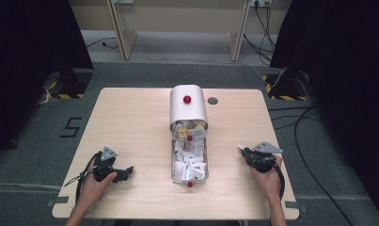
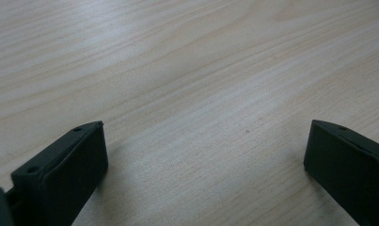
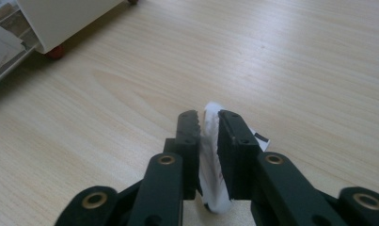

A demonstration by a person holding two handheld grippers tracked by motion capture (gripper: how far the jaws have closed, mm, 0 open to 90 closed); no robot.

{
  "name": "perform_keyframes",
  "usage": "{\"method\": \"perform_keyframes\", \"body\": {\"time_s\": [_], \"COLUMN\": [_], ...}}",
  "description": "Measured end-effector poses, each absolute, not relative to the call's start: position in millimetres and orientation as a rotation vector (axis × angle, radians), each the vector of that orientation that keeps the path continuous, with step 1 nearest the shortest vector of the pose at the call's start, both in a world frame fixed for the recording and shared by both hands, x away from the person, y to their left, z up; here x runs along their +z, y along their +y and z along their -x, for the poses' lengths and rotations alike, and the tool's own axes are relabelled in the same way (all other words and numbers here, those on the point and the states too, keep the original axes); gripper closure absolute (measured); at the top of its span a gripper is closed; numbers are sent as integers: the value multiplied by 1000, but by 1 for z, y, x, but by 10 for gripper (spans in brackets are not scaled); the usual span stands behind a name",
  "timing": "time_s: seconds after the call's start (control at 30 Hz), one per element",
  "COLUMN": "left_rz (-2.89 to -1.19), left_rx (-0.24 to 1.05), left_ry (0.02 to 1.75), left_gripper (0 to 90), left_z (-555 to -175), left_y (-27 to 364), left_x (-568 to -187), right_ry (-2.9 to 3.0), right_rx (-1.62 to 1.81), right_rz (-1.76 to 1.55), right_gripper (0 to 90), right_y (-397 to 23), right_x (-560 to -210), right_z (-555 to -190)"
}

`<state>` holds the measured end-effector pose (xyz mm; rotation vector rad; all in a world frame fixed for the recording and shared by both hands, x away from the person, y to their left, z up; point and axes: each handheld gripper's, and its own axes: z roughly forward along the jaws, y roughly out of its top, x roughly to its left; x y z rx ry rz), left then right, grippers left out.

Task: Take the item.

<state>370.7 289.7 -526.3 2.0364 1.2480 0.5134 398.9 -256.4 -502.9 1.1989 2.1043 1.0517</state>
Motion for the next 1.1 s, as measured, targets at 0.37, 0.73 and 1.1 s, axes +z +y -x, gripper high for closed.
{"method": "perform_keyframes", "body": {"time_s": [0.37,0.73,1.1], "left_rz": [-2036,-2036,-2036], "left_rx": [514,514,513], "left_ry": [1248,1248,1248], "left_gripper": [0,0,0], "left_z": [-371,-371,-371], "left_y": [290,290,290], "left_x": [-526,-526,-526], "right_ry": [2071,2073,2080], "right_rx": [1101,1123,1117], "right_rz": [-1223,-1198,-1175], "right_gripper": [520,465,429], "right_y": [-249,-241,-234], "right_x": [-491,-482,-476], "right_z": [-394,-387,-379]}}
